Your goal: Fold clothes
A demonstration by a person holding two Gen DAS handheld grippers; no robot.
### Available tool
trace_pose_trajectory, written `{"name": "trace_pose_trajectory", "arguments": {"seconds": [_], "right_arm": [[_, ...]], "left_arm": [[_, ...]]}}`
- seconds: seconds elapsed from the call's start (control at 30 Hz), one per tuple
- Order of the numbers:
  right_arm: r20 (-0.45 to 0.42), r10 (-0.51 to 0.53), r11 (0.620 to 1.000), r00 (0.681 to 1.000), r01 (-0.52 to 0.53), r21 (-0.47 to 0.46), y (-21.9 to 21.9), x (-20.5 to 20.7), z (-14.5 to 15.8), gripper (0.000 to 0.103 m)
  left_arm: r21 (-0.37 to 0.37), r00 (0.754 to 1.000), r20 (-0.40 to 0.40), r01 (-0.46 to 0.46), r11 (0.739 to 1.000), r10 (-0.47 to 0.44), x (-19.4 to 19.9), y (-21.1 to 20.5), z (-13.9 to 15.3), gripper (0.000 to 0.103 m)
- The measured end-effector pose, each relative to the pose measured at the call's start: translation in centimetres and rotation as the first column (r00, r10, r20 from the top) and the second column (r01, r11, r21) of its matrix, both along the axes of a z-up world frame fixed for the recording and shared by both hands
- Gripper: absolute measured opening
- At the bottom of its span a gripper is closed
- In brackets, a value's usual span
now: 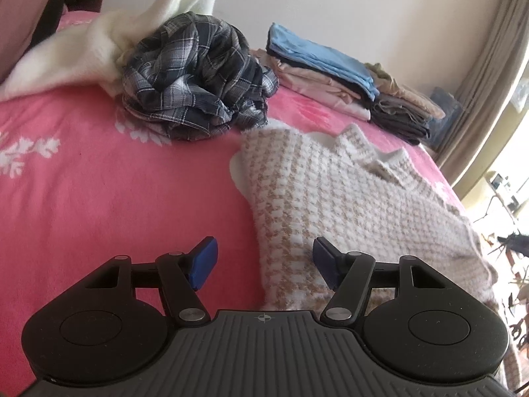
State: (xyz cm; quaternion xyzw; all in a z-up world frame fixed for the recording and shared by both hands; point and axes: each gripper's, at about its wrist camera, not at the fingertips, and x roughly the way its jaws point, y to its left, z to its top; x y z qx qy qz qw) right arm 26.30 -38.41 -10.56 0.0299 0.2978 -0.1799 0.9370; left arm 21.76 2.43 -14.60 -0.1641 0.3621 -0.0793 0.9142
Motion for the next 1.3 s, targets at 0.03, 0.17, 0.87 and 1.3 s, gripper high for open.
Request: {"name": "trace_pose_trajectory", "arguments": {"seconds": [0.03, 0.17, 0.87, 1.3], "right_arm": [[0.042, 0.007, 1.000, 0.999, -0.007, 0.003, 0.4, -0.7, 1.0, 0.033], [0.099, 0.340, 0.940, 0.935, -0.337, -0.048, 6.8, -3.3, 2.9, 0.033], [-0.134, 0.674, 0.731, 0.727, -0.682, -0.019, 18.8, 1.0, -0.9, 0.015], [-0.106, 0.825, 0.564, 0.554, -0.819, 0.108, 27.3, 5.2, -4.1, 0.015]], "left_arm": [[0.000, 1.000, -0.007, 0.004, 1.000, -0.004, 0.0, -0.1, -0.1, 0.064], [0.028, 0.999, -0.024, 0.022, 0.999, -0.021, 0.1, -0.5, -0.5, 0.065], [0.052, 0.997, -0.076, 0.022, 0.998, -0.018, 0.2, -1.3, -1.4, 0.070], [0.046, 0.996, -0.085, 0.015, 0.999, -0.012, 0.3, -1.3, -1.6, 0.072]]}}
